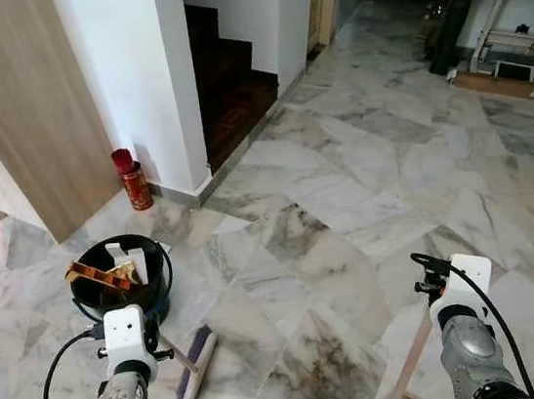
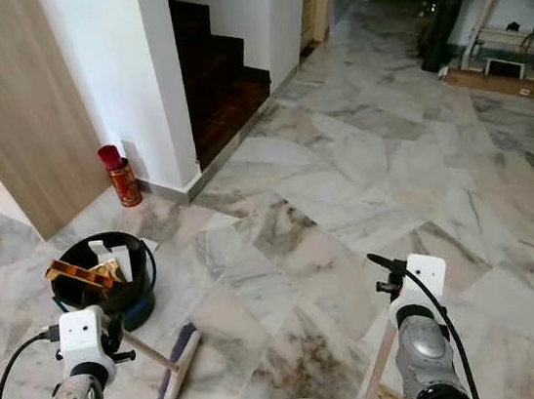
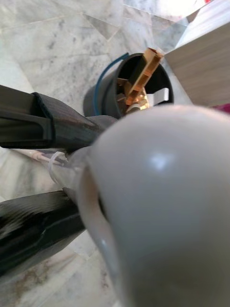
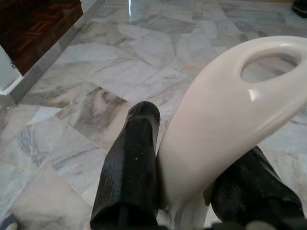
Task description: Sweep floor
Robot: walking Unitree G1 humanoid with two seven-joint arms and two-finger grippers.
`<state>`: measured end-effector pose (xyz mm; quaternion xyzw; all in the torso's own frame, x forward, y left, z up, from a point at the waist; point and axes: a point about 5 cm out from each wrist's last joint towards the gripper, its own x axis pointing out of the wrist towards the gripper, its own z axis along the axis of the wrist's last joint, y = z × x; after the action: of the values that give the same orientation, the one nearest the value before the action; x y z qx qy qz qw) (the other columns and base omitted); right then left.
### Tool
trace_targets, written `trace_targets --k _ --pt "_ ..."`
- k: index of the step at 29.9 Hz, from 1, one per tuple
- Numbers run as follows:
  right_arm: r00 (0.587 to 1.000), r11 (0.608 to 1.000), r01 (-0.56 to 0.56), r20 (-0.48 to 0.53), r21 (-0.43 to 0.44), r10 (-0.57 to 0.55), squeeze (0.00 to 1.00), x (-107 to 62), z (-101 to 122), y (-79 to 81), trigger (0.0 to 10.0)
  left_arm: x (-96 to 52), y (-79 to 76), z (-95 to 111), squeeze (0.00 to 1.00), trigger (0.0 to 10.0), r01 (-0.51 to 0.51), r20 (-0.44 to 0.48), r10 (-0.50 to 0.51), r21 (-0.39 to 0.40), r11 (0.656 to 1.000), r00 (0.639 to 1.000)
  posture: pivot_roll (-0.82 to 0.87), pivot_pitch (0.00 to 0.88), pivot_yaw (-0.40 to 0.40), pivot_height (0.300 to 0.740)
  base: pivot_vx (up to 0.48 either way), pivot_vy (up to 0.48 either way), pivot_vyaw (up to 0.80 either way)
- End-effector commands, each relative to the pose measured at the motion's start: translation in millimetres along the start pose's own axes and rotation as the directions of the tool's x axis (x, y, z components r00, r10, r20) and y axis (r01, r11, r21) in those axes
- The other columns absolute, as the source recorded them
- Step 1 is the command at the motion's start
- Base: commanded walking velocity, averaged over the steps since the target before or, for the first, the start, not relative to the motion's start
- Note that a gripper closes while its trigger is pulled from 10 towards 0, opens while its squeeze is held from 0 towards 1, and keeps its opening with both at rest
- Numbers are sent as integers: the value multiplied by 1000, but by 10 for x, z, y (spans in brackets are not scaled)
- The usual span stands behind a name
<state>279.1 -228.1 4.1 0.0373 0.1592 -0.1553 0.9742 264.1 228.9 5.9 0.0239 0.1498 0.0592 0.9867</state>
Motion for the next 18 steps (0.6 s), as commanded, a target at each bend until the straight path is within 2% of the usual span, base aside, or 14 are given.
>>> trace_targets --k 1,6,11,18 --pt "995 999 16 -96 -44 -20 0 -60 -177 -116 10000 -94 40 -243 0 10000 -20 -115 20 3 1000 993 188 46 -114 740 0 0 0" --pt "995 998 -44 -89 -39 40 0 -36 -138 -48 10000 -43 19 -207 0 10000 -15 -115 15 -1 1000 993 179 12 -97 740 0 0 0" --pt "982 975 -185 -60 -120 179 0 -4 -50 148 10000 53 -3 -122 0 10000 -22 -116 22 1 1000 993 174 0 -75 740 0 0 0" --pt "977 964 -213 -28 -159 211 0 29 38 185 10000 94 -56 -94 0 10000 -7 -120 5 -14 1000 993 153 0 -62 740 0 0 0"
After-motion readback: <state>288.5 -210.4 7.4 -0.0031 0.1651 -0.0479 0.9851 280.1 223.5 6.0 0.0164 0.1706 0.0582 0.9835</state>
